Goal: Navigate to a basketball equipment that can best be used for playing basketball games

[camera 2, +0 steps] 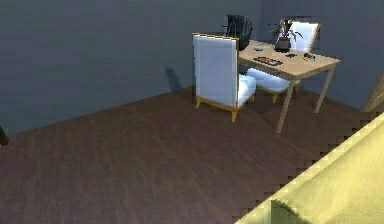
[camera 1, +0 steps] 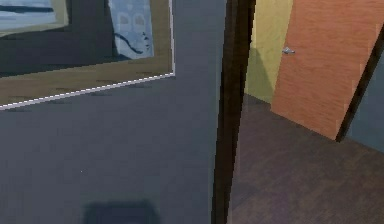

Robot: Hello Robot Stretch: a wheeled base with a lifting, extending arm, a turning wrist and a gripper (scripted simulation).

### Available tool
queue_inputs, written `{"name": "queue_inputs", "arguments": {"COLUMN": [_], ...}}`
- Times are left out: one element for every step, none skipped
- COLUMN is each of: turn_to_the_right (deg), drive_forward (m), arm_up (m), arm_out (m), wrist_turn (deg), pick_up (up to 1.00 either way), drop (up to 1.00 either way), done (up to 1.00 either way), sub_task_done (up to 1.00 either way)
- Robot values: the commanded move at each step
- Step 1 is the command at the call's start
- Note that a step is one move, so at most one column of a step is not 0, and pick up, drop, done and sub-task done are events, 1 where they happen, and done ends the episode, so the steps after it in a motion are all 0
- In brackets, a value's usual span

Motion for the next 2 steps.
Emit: {"name": "queue_inputs", "arguments": {"turn_to_the_right": [45.0,45.0], "drive_forward": [0.0,0.0], "arm_up": [0.0,0.0], "arm_out": [0.0,0.0], "wrist_turn": [0.0,0.0], "pick_up": [0.0,0.0], "drop": [0.0,0.0], "done": [0.0,0.0], "sub_task_done": [0.0,0.0]}}
